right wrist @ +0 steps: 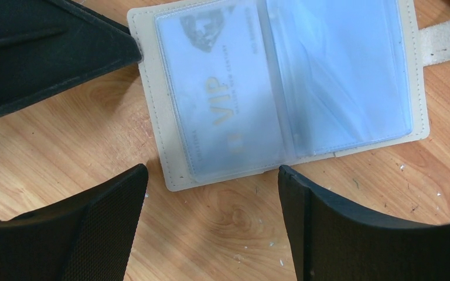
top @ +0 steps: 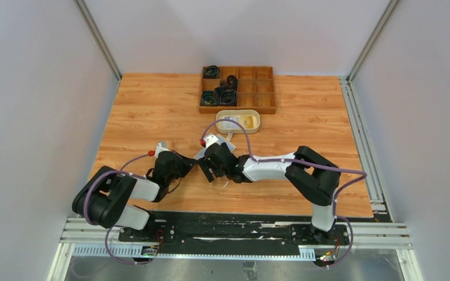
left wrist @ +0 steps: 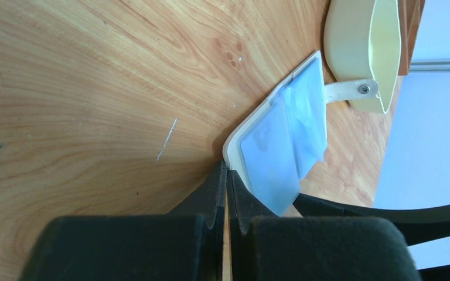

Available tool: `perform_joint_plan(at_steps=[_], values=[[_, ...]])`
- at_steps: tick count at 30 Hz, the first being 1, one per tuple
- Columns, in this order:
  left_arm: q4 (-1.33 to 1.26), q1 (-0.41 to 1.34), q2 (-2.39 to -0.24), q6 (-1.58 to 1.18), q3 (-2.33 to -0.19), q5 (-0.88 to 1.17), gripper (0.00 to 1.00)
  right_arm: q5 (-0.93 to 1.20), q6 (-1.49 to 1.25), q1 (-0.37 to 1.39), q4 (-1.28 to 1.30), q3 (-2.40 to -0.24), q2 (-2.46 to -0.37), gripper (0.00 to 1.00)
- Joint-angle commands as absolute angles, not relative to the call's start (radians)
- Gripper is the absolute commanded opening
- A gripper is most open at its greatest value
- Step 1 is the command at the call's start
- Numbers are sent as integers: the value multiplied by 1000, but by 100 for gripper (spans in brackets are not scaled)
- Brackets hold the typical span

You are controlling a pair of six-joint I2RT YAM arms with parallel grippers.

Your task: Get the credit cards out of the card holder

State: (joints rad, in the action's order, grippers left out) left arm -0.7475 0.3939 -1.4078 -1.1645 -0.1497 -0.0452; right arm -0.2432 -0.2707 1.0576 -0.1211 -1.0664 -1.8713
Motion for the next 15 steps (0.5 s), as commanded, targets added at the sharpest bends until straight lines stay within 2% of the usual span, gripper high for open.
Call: perform_joint_plan(at_steps=[1, 10, 15], values=[[-791, 390, -1404, -1154, -145, -52, 0, -266, -267, 1043, -118, -1039, -1855, 85], [-522, 388, -1232, -1009, -205, -78, 0, -302, -227, 1029, -160, -991, -1738, 84], [-422, 367, -1238, -871, -273, 75, 0, -270, -217, 978, -157, -976, -1647, 85]])
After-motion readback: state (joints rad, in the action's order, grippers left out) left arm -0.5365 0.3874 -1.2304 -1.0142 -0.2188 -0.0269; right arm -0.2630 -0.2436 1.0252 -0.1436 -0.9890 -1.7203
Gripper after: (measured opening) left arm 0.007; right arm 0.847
